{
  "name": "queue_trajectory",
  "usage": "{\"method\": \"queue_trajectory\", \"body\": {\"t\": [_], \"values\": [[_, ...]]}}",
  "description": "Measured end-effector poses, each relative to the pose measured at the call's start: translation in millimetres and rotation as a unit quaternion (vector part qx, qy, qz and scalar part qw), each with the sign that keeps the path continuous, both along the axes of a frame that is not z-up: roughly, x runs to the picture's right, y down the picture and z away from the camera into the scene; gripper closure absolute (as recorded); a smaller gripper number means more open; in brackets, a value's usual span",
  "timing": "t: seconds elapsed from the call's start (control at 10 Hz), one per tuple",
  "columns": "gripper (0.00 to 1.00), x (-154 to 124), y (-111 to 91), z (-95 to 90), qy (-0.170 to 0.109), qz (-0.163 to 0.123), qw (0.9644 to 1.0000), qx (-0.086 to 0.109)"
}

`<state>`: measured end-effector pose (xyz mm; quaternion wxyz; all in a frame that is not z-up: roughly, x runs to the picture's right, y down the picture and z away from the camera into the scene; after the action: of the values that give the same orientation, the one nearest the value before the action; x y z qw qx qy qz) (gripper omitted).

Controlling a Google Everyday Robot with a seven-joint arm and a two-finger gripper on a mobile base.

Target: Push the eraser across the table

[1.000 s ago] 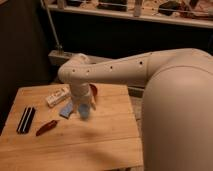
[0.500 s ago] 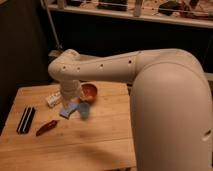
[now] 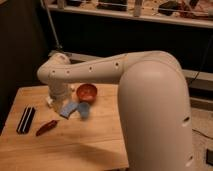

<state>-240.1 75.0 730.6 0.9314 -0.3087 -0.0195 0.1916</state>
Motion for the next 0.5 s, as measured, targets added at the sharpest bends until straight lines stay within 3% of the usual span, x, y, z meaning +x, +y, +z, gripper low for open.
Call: {"method": "queue_trajectory", "body": {"t": [0.2,0.5], "values": [[0.35,-31,10,7.3,-0.045,-0.061,0.9970,0.013],[0.35,-61,28,21.1,-0.057,-0.102,0.9927,0.031]]}}
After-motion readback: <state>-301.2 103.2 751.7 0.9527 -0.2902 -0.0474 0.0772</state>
